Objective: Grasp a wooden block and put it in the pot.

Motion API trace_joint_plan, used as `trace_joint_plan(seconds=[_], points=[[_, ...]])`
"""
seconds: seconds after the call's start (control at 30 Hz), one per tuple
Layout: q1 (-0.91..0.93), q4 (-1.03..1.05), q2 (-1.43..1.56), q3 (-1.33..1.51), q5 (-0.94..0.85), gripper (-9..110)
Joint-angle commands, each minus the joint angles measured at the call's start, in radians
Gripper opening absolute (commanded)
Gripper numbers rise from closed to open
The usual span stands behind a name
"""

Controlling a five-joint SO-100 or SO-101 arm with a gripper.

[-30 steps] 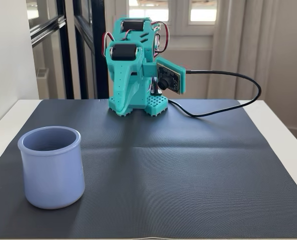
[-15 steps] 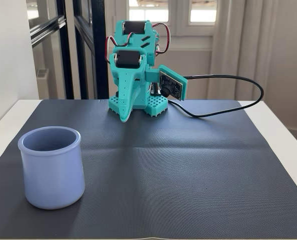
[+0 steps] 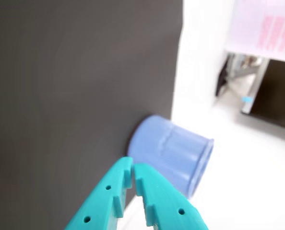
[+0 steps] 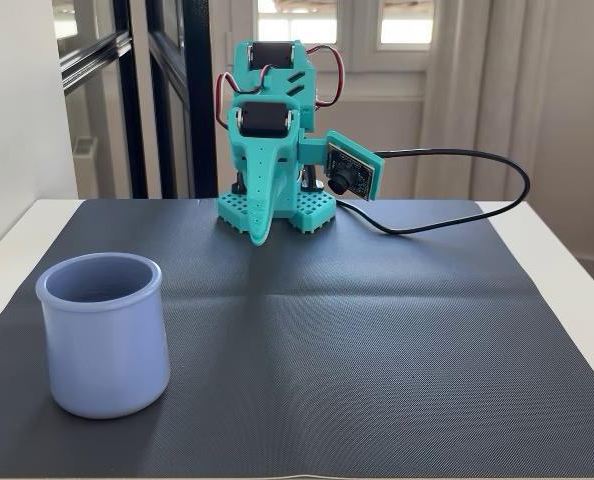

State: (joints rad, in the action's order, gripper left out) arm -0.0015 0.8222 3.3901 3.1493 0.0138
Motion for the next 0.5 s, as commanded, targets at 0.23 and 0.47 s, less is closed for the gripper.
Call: trace_joint_plan(seconds=[0.23,0.47], points=[[-0.015,0.02,0.003,-0.006,0.006,0],[-0.017,0.057,0.005,-0.006,0.006,0]])
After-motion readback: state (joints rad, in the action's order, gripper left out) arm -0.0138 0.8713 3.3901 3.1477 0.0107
